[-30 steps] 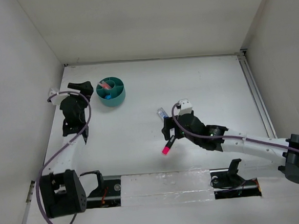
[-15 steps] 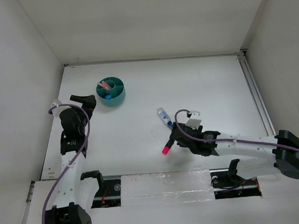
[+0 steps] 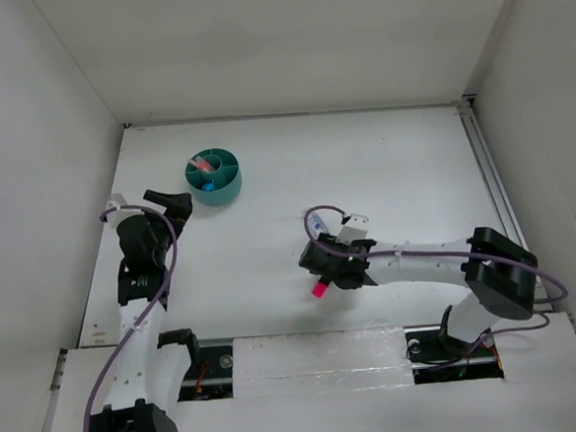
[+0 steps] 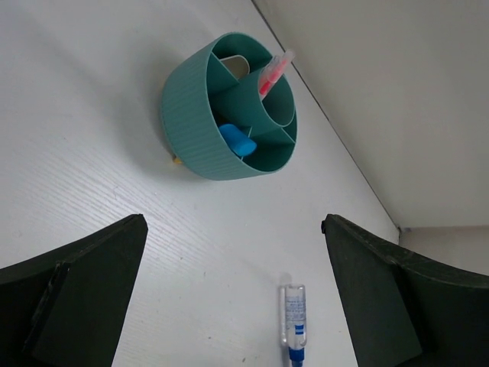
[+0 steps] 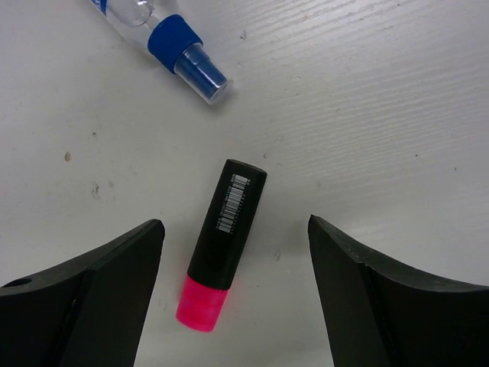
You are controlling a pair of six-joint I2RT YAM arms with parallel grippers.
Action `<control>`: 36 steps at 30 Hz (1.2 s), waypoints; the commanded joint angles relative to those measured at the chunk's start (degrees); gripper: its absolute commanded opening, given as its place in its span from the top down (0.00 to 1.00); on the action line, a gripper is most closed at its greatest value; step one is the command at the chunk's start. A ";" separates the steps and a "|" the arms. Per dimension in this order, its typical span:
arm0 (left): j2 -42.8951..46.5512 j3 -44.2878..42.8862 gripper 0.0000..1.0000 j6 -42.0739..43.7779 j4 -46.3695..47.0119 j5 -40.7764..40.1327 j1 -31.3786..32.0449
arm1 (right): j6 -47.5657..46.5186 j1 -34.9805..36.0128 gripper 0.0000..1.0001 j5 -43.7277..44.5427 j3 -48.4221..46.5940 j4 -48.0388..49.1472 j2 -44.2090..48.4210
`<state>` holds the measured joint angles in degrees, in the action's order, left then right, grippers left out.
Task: Sort the stationery into containers
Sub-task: Pick up the pen from the center of the board.
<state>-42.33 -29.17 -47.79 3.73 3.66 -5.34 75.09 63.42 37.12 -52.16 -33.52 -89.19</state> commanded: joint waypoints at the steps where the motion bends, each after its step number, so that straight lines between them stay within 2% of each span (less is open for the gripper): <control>1: -1.00 1.57 0.00 1.21 3.56 2.58 0.16 | 5.14 0.91 0.18 2.34 -3.56 -8.22 -1.51; 6: -2.32 1.57 0.00 1.21 4.97 4.16 0.16 | 9.71 3.46 0.18 3.57 -6.19 -14.19 -3.36; 11: -2.32 1.57 0.00 1.21 5.50 4.69 0.16 | 12.27 7.15 0.18 3.57 -7.87 -15.44 -5.81; 22: -0.65 1.57 0.00 1.74 4.89 5.74 0.16 | 10.44 7.69 0.21 1.20 -5.85 -7.26 -5.29; 25: -0.65 1.57 0.00 1.74 4.89 5.74 0.16 | 9.90 7.69 0.26 0.59 -6.37 -6.56 -7.04; 32: -0.13 1.57 0.00 1.74 4.89 6.27 0.16 | 9.37 7.69 0.27 -1.17 -8.83 -7.97 -11.53; 34: -0.13 1.57 0.00 1.74 4.89 6.27 0.16 | 9.37 7.69 0.30 -1.18 -9.36 -8.58 -12.23; 36: -0.13 1.05 0.00 1.74 4.89 6.27 0.16 | 9.37 7.69 0.37 -2.31 -9.36 -8.58 -12.85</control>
<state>-43.46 -27.70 -46.94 6.61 9.06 -5.32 83.94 70.59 36.97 -59.94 -42.50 -100.44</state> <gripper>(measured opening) 0.997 0.644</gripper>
